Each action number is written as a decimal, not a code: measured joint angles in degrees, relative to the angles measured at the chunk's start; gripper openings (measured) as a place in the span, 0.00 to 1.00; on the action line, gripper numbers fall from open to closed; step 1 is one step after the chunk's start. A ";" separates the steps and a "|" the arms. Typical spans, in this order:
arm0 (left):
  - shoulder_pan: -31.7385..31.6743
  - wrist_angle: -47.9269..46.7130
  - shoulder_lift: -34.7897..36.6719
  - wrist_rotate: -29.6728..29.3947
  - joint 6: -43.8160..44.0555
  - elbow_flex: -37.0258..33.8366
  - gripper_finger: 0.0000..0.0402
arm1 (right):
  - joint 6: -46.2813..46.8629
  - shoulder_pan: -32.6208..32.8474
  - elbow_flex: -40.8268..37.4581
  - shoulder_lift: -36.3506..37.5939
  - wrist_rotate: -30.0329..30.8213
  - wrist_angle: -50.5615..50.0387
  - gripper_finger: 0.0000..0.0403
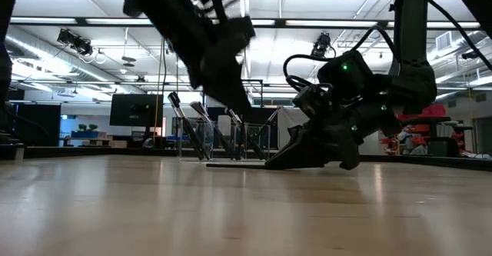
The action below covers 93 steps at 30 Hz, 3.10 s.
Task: Put items in baskets/containers
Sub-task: Put the black eyeshadow brush into the transparent organizer
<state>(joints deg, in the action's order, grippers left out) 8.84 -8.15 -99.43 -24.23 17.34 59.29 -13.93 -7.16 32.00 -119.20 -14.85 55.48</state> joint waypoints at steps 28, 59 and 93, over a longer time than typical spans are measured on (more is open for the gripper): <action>-4.20 8.31 -10.61 6.49 -7.51 0.00 0.48 | 1.25 0.35 -0.24 1.70 -0.66 2.43 0.02; -5.83 12.37 -10.57 14.87 -4.46 -0.02 0.44 | 0.94 2.16 -0.21 4.66 -0.60 1.11 0.02; -5.42 10.02 -10.57 16.42 -5.63 -0.02 0.05 | 1.02 2.19 -0.19 4.66 -0.59 3.70 0.03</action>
<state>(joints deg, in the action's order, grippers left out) 3.42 1.87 -110.00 -7.81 11.70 59.27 -12.91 -4.97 31.81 -114.54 -15.44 59.18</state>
